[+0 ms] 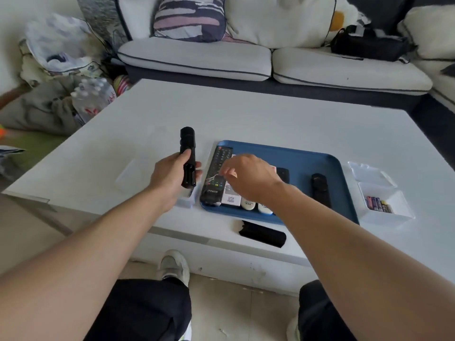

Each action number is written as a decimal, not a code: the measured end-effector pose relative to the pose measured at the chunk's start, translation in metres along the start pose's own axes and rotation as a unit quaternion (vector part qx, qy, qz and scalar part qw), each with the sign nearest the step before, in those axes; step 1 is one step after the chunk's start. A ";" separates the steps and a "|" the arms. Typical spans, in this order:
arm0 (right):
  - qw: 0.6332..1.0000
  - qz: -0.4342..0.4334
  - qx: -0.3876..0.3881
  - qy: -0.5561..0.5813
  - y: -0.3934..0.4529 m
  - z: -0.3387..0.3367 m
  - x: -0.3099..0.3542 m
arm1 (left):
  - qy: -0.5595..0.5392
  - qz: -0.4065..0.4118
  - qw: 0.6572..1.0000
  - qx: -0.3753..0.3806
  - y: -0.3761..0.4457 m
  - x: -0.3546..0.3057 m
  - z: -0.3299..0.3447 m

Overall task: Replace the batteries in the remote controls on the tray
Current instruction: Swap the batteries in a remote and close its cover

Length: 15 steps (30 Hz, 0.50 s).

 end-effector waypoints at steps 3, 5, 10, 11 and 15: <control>0.998 -0.055 -0.001 -0.004 0.013 0.019 0.029 | -0.011 0.046 0.996 -0.079 0.012 -0.006 -0.033; 0.995 -0.098 0.006 0.003 0.021 0.030 0.047 | -0.022 0.047 0.993 -0.105 0.018 -0.008 -0.048; 0.992 -0.096 0.065 -0.048 0.042 0.049 0.069 | -0.014 0.005 0.994 -0.112 0.025 0.004 -0.069; 0.992 -0.091 0.070 -0.056 0.045 0.049 0.071 | -0.015 -0.004 0.994 -0.110 0.025 0.006 -0.070; 0.986 -0.091 0.121 -0.077 0.052 0.052 0.083 | -0.016 -0.018 0.994 -0.111 0.024 0.014 -0.082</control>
Point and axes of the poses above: each hand's wrist, its own y-axis towards the middle knuckle, its own z-axis out of the palm, x = y × z, the point moved 2 cm from there along y, towards the middle knuckle, and after that the axes turned 2 degrees about z, right-handed, at the moved point
